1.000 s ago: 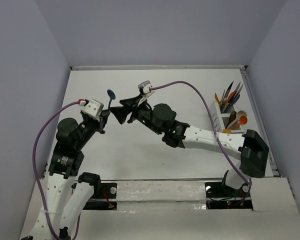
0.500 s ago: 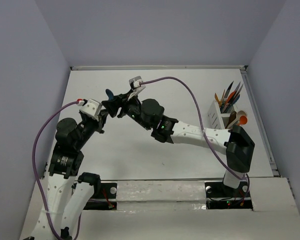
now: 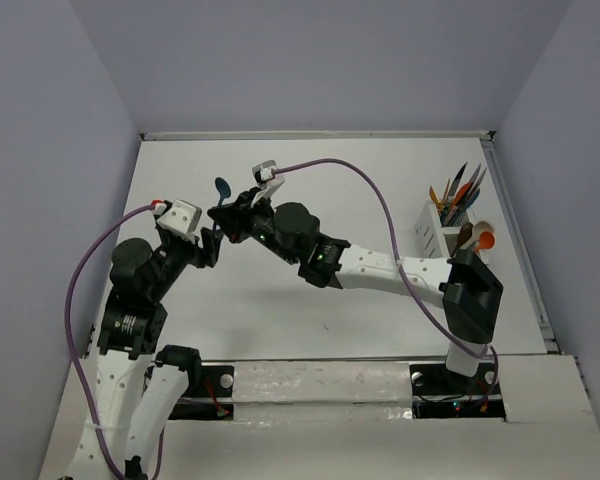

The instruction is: Sort the eating utensils into containers

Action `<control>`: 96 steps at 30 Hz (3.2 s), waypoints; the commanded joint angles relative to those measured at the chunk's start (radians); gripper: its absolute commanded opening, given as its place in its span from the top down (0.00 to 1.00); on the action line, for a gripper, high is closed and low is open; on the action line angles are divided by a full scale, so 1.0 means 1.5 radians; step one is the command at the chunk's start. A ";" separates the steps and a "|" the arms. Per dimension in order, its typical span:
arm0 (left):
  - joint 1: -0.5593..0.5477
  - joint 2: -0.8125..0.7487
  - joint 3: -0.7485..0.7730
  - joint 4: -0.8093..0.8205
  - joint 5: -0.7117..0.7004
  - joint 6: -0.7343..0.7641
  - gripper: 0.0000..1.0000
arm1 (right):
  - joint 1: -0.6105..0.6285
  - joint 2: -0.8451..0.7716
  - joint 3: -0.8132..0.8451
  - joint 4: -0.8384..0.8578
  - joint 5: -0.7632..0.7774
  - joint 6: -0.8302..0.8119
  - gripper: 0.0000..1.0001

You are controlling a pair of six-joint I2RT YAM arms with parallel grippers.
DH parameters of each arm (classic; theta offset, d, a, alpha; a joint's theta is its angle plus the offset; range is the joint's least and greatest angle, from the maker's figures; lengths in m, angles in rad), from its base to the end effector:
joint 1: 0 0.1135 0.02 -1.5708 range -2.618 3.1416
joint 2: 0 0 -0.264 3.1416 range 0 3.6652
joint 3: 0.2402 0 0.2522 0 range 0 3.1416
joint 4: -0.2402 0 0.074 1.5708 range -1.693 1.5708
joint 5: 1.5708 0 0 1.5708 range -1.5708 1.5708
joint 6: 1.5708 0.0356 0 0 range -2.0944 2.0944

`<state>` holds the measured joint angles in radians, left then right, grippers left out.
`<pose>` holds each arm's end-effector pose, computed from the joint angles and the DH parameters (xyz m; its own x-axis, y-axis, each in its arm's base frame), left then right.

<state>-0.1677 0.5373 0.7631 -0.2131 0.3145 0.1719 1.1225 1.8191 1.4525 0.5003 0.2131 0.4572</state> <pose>0.1227 -0.0319 0.3633 0.0917 0.1495 -0.9845 0.4547 0.8733 0.1749 0.1987 0.3959 0.3521 -0.2969 0.3782 -0.8768 -0.7343 0.4966 0.4628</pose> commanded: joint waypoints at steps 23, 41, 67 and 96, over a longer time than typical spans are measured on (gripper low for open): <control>0.017 -0.013 -0.027 0.023 0.070 0.005 0.01 | -0.571 -0.605 -0.506 -0.420 0.472 -0.051 1.00; 0.039 0.003 -0.029 0.025 0.092 0.004 0.01 | -0.578 -0.562 -0.502 -0.444 0.396 -0.042 0.44; 0.106 -0.009 -0.054 0.037 0.138 0.027 0.01 | -0.578 -0.928 -0.461 -0.590 -0.248 -0.124 0.25; 0.199 -0.038 -0.071 0.057 0.108 0.027 0.01 | -0.578 -1.258 -0.669 -0.615 -0.020 0.067 0.14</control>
<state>0.1204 0.4843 0.6628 -0.1753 0.4698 0.2043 0.2611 0.0055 0.4347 -0.4442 0.1623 0.5514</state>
